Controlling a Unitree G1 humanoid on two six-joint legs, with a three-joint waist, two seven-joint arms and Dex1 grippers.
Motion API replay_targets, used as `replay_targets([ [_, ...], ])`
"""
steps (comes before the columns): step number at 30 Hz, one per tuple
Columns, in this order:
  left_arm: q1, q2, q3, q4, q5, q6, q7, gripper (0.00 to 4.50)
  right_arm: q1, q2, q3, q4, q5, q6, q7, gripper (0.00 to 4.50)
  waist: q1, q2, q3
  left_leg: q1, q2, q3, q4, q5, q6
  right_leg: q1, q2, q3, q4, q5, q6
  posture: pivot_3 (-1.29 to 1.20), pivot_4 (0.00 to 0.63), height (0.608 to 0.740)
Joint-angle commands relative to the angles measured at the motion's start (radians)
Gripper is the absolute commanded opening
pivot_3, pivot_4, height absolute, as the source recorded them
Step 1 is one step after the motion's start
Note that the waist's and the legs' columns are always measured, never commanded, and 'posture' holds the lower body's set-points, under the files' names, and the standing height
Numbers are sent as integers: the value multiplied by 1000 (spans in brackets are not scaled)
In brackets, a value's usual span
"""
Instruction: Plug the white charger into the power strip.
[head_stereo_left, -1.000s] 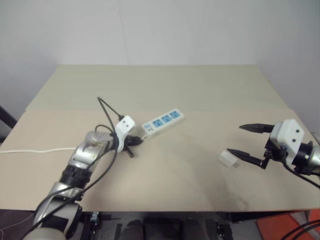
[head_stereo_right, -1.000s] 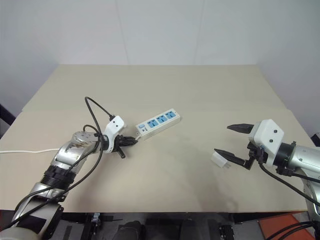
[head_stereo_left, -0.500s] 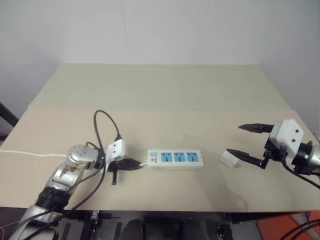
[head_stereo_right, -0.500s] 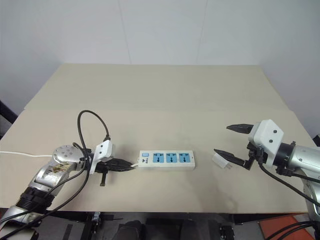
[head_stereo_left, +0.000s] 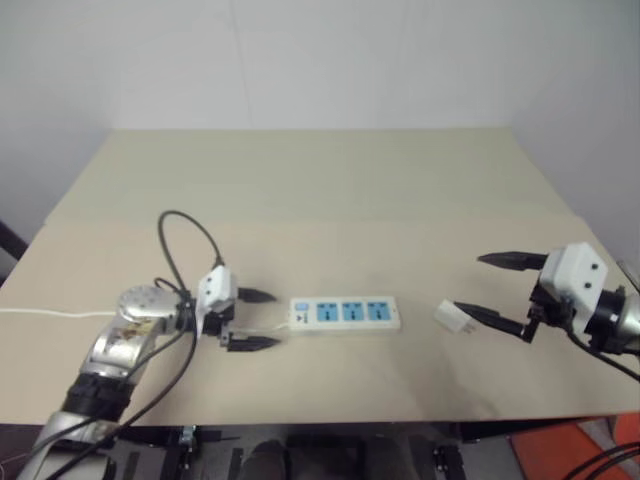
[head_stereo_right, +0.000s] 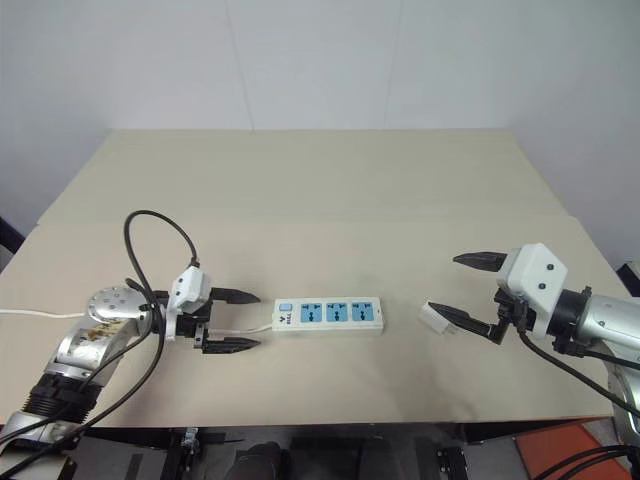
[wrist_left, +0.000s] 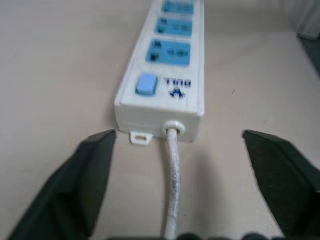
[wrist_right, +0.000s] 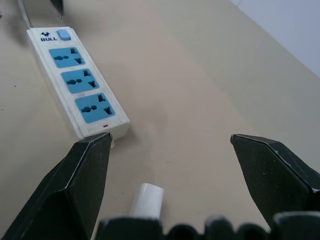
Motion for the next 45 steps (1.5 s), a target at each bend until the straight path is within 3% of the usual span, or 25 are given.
replay_targets([
  [1,-41,-43,-1,29,-14,-32,-15,4449,-13,-19,-32,-32,28,6,2,4500,4,0,0,0,0,0,0,0,0,0,0,0,0,0,0,0,150,740],
  [9,-141,-179,-82,240,57,-180,-87,4449,-44,-25,-18,-25,35,12,1,4500,0,0,0,-1,0,0,0,0,0,0,0,-1,0,0,0,0,150,740],
  [22,-212,-232,-84,475,125,-310,-116,4449,-11,-22,-41,-52,50,18,-11,4500,2,0,0,0,0,0,1,0,0,0,0,0,0,0,0,0,150,740],
  [34,-157,-318,-105,501,139,-364,-118,4449,-5,-43,-63,-69,62,41,5,4500,4,0,0,-1,0,0,1,0,0,0,0,0,0,0,0,0,150,740],
  [39,-123,-304,-115,527,154,-420,-143,3340,0,-49,-78,-78,69,50,10,4500,3,1,-1,1,0,0,1,0,0,2,0,0,0,0,0,0,150,740],
  [45,-96,-285,-99,514,153,-429,-121,3320,-11,-55,-65,-63,70,46,18,4500,-2,1,-2,3,0,0,1,-1,1,3,0,0,0,0,0,0,150,740],
])
